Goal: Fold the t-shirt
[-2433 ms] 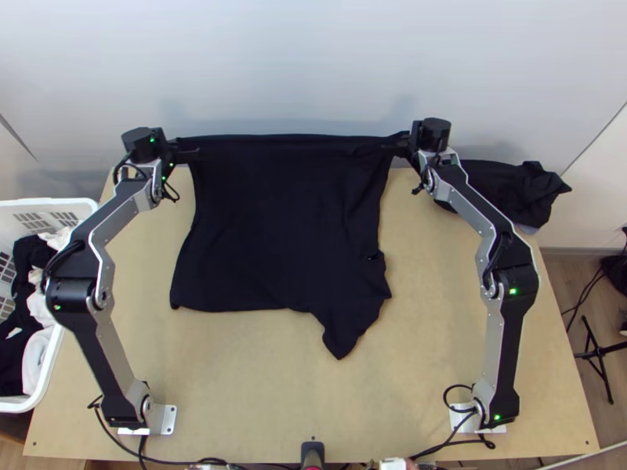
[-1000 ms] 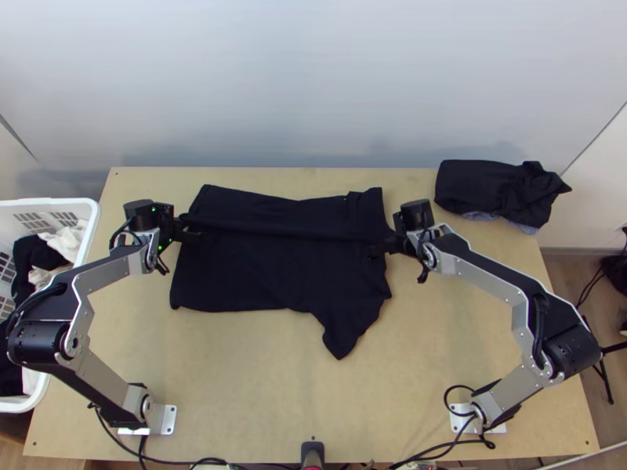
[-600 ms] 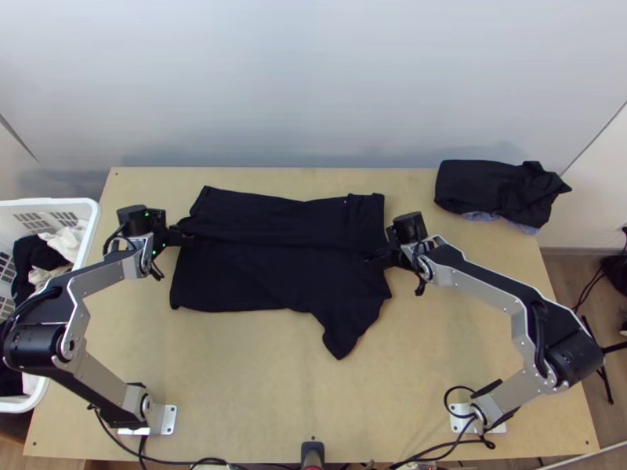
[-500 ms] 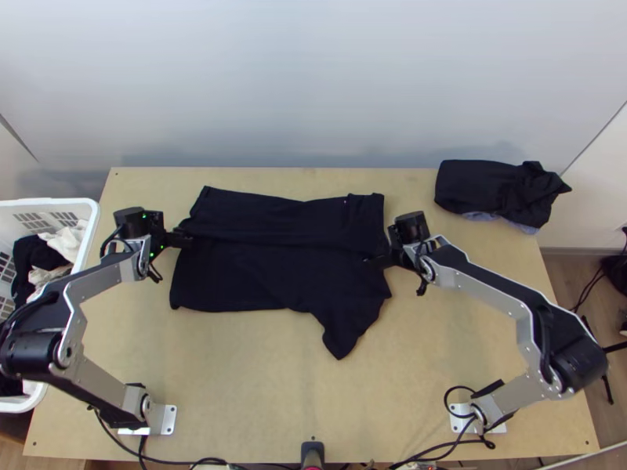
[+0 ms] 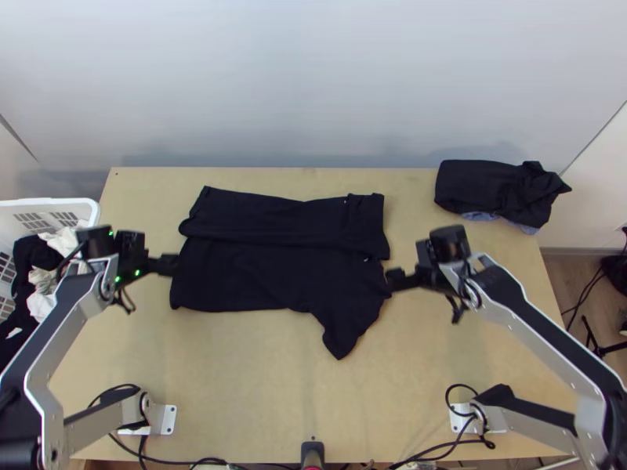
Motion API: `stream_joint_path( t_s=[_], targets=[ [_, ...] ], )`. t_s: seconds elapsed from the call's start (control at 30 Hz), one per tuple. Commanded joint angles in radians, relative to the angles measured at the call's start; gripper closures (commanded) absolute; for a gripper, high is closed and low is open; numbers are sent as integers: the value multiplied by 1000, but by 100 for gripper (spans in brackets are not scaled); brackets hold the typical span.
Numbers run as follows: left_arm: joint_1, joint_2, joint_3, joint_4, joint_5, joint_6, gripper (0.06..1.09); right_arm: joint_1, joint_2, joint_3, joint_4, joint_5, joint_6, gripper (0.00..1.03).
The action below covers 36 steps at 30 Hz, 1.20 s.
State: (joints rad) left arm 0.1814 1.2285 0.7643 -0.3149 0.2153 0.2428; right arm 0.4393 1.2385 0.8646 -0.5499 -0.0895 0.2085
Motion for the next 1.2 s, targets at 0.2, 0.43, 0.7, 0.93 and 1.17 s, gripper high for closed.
stream_joint_path(
  t_s=[0.2, 0.43, 0.7, 0.93, 1.17],
  targets=[
    [53, -139, -57, -415, 13, 193, 13, 118, -180, -130, -277, -115, -8, 3],
    [46, -129, -65, -512, 88, 176, 13, 151, -175, -148, -303, -188, -9, 3],
    [23, -115, -91, -382, 96, 95, 13, 184, -146, -167, -245, -228, 46, 3],
    [-13, -106, -108, -306, 96, 41, 13, 236, -56, -168, -105, -253, 121, 3],
    [-33, -98, -120, -266, 90, 3, 12, 334, 85, -114, -70, -253, 120, 4]
  ],
)
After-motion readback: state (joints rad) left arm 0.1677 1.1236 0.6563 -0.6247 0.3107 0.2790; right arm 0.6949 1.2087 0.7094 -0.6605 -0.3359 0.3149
